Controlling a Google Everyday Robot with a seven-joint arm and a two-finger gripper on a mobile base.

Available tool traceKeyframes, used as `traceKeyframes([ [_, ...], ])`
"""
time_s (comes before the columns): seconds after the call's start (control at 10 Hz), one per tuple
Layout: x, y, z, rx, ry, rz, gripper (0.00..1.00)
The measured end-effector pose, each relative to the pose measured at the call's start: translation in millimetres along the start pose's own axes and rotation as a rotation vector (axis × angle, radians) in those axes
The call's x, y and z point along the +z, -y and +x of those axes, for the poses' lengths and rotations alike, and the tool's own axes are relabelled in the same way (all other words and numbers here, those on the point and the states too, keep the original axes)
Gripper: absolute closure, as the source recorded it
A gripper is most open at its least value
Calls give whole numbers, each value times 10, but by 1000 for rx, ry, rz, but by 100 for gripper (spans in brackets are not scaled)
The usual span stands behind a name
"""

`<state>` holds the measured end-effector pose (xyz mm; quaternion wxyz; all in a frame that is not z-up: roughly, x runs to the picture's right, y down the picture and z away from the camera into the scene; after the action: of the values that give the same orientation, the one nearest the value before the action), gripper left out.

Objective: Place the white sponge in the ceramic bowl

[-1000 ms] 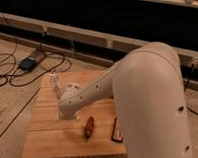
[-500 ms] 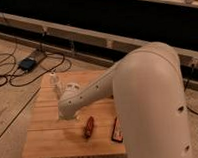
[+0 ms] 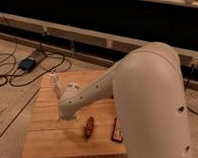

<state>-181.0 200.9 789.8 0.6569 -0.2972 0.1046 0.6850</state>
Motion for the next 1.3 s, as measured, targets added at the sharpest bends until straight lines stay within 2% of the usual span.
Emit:
traceKeyframes([
  [0.3, -124, 206, -327, 61, 33, 23, 32],
  [0.8, -467, 391, -1125, 172, 101, 113, 32],
  [1.1, -457, 430, -1549, 252, 130, 144, 32],
  [1.2, -349, 517, -1771, 330, 133, 144, 32],
  [1.3, -283, 586, -1835, 370, 128, 143, 32],
])
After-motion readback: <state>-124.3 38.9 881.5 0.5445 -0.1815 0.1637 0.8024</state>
